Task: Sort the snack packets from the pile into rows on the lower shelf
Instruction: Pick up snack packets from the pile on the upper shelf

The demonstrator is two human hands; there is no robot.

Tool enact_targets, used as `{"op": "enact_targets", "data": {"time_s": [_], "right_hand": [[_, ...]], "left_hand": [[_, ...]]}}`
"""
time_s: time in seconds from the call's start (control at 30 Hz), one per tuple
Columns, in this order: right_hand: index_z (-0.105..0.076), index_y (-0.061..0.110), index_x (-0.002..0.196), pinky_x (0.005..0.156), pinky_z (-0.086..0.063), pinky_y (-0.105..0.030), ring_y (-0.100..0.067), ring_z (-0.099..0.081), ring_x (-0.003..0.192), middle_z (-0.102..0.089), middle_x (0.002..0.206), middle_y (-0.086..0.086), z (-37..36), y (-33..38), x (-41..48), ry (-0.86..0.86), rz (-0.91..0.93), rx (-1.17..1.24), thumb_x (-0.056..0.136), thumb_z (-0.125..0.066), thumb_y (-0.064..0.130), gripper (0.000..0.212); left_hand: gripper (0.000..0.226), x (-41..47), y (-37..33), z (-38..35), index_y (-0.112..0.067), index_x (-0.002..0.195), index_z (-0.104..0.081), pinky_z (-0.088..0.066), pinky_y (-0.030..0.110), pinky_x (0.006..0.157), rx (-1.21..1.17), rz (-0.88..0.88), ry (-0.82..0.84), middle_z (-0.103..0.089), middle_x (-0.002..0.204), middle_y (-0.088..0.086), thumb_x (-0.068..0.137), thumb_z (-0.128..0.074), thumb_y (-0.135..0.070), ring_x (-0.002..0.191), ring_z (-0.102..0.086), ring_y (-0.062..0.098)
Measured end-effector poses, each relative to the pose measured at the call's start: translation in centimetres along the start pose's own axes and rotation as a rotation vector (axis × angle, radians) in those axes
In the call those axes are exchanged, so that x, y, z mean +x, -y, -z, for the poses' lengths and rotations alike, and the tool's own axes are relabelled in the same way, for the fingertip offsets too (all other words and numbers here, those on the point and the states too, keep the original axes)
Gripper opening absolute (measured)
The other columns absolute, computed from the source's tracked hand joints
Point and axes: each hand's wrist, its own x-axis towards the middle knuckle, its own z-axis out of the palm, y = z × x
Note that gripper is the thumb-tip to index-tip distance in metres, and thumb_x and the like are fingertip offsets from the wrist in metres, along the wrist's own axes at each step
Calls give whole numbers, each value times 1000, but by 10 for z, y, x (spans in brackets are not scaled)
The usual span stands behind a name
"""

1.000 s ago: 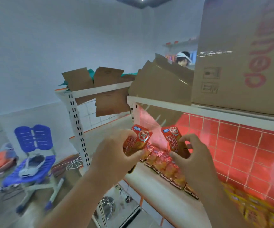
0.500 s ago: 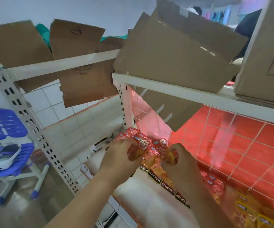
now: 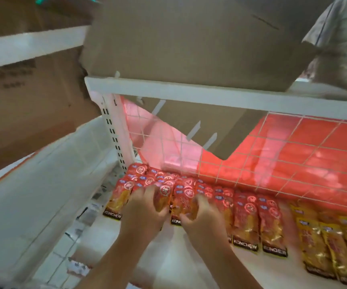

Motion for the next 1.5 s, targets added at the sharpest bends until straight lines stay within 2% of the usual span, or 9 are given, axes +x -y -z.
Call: {"op": "enact_targets", "data": {"time_s": [0.27,0.43,0.57,0.73,0.97,1.07,1.13,1.3,1.5], "right_hand": [[-54,29,124,99,-42,-44,-28,-49,115,-55,120,0,-39,20,4,-133,-180,-172,82,-63,55,50],[-50,31,127,101,-40,-47,-29,-45,122,-47,128,-1,-56,25,2,-132,-214,-273,85,-57,60,51],[-47,32,132,105,-39,-48,-30,-42,127,-44,134,-2,-63,25,1,-95,-224,-332,87,-56,61,54],[-46,33,133,106,-38,-47,-28,-42,128,-43,135,-1,-65,25,3,-87,-228,-357,90,-56,59,52],[-52,32,126,102,-40,-45,-27,-48,122,-48,127,0,-64,23,10,-76,-254,-386,92,-56,58,43],[-51,33,124,103,-39,-46,-26,-47,123,-48,127,1,-64,23,11,-70,-249,-410,91,-58,57,42],[-46,36,133,104,-39,-48,-27,-43,127,-45,132,1,-65,23,12,-65,-226,-427,91,-59,54,48],[-40,43,141,106,-35,-46,-27,-38,129,-38,138,5,-62,19,13,-44,-171,-464,92,-58,47,52],[-32,45,143,111,-35,-54,-29,-38,129,-39,135,3,-63,15,8,-32,-185,-450,91,-59,48,59]], "left_hand": [[47,20,13,-21,-17,117,-68,-54,39,73,-72,-116,50,-64,106,10,79,-83,-39,90,-65,36],[47,21,31,-25,-22,121,-66,-54,38,79,5,-188,107,-62,119,4,84,-75,-47,102,-62,29],[43,18,47,-24,-23,118,-71,-53,36,77,-12,-263,69,-65,120,4,83,-79,-48,99,-66,29],[47,10,66,-26,-19,123,-74,-58,40,78,-33,-391,31,-68,123,8,85,-67,-45,102,-68,30],[31,0,78,-33,-23,104,-79,-54,39,73,-93,-513,-21,-69,103,-2,80,-67,-37,87,-65,24],[37,0,77,-33,-27,113,-78,-52,42,79,-53,-532,-42,-70,112,-2,80,-66,-38,99,-64,27],[41,-1,75,-34,-29,117,-77,-49,44,85,-13,-536,-56,-71,120,-2,80,-62,-40,106,-61,27],[41,-3,73,-36,-30,116,-77,-43,44,85,-16,-553,-76,-72,122,-8,81,-58,-40,105,-60,25],[40,-3,75,-36,-30,117,-76,-43,44,85,-16,-543,-68,-73,121,-10,82,-59,-42,105,-56,23]]}}
